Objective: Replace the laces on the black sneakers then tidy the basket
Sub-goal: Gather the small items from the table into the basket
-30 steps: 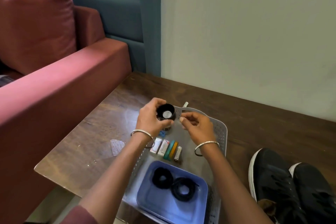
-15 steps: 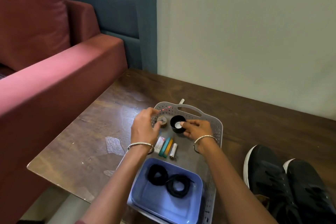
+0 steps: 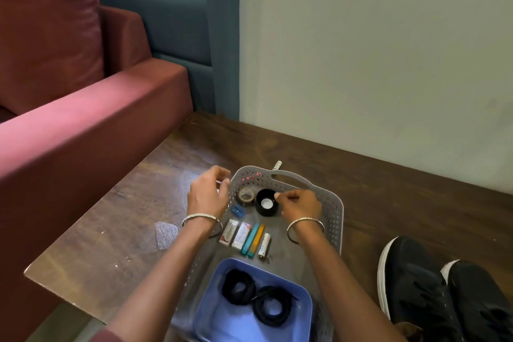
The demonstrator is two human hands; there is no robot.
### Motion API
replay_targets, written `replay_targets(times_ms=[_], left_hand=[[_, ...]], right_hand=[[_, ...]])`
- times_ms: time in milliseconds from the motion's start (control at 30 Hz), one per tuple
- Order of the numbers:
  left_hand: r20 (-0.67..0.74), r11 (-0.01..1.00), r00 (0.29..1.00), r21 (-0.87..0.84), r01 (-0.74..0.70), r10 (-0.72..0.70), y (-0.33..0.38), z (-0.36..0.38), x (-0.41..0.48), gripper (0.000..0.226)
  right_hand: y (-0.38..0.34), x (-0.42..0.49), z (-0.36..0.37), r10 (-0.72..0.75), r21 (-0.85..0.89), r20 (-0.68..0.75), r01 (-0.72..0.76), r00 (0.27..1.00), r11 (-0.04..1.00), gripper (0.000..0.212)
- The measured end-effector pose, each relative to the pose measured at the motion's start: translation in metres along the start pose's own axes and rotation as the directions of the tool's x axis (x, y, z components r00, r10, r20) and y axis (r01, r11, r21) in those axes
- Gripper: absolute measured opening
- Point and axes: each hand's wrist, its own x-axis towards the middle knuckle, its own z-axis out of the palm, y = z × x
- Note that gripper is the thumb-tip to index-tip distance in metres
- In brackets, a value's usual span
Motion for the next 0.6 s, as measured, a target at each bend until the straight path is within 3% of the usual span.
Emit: replay_targets(times_ms=[67,133,267,367,467,533,600], left_hand=[[0.044,1.000,0.999,0.020,0.013,-0.014,-0.001,0.000,0.018,0.014],[0.113,0.997,0.994,0.075,-0.004,-0.005,-0.005,0.003,0.038,0.018],[0.331,0.971,0.943,0.217,-0.100,0.024,-0.014,0.015,0.069,0.024],[0.432,0.951,0.902,0.269,-0.155,0.024,-0.024,0.025,0.080,0.025],[0.464,0.947,0.885,0.268,-0.179,0.036,-0.033,0.037,0.086,0.027],[0.457,0.948,0.888,0.251,-0.193,0.060,-0.036,0.042,0.088,0.024],[0.449,0.940,0.889,0.258,-0.224,0.089,-0.037,0.046,0.090,0.020]], right_hand=[[-0.013,0.003,-0.011,-0.192,-0.080,-0.072,0.186,0.979,0.979,0.009],[-0.028,0.011,-0.017,-0.390,-0.152,-0.113,0.372,0.914,0.916,0.009],[-0.046,0.050,-0.019,-0.553,-0.330,-0.028,0.515,0.833,0.792,0.005],[-0.054,0.087,-0.012,-0.475,-0.468,0.161,0.491,0.865,0.735,0.010],[-0.056,0.115,-0.002,-0.272,-0.491,0.299,0.392,0.915,0.778,0.041],[-0.059,0.125,0.002,-0.205,-0.508,0.366,0.380,0.908,0.773,0.059],[-0.062,0.131,0.007,-0.177,-0.545,0.409,0.396,0.895,0.739,0.063]])
